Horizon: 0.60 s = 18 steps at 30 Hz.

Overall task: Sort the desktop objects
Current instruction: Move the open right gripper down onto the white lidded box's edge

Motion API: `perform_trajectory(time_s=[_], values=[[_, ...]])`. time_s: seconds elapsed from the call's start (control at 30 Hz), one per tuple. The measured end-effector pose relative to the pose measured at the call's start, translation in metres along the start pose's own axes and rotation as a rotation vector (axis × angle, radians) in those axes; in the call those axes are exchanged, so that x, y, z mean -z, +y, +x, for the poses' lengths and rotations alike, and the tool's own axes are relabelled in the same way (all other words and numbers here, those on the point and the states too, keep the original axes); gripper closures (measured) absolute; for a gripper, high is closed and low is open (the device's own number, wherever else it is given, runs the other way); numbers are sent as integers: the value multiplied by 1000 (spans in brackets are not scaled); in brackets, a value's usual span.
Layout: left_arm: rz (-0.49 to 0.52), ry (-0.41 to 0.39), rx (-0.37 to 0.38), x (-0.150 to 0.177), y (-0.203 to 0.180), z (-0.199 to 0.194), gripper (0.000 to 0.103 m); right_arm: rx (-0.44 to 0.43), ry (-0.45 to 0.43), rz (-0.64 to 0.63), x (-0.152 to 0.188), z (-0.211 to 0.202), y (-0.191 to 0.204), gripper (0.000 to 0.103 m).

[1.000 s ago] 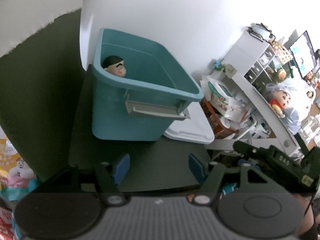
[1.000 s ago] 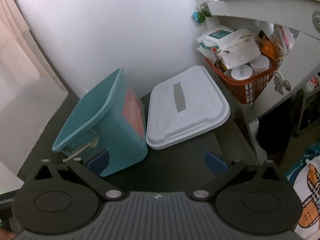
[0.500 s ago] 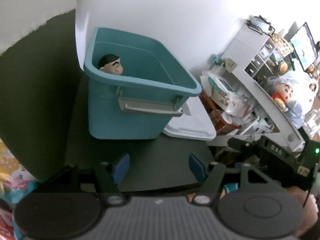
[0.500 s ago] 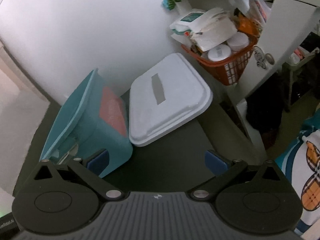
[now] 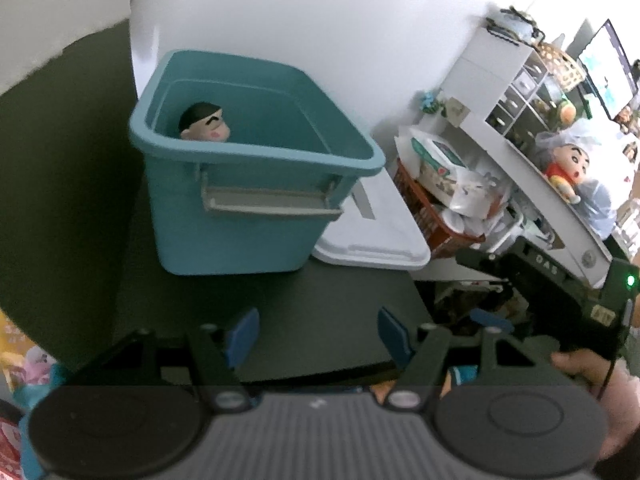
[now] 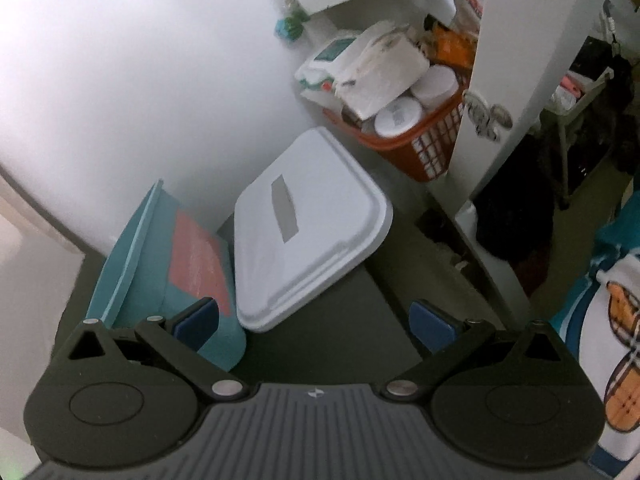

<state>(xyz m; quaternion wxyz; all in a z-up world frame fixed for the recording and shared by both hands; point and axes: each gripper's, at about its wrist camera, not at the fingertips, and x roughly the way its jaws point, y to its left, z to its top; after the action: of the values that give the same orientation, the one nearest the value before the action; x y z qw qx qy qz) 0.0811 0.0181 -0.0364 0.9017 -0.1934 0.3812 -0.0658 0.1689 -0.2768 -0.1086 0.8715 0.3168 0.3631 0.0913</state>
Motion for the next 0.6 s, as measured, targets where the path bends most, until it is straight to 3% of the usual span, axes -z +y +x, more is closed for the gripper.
perform_trajectory(time_s=[0.6], values=[[15, -8, 28, -13, -29, 43, 33, 45, -31, 77, -37, 19, -34, 0]])
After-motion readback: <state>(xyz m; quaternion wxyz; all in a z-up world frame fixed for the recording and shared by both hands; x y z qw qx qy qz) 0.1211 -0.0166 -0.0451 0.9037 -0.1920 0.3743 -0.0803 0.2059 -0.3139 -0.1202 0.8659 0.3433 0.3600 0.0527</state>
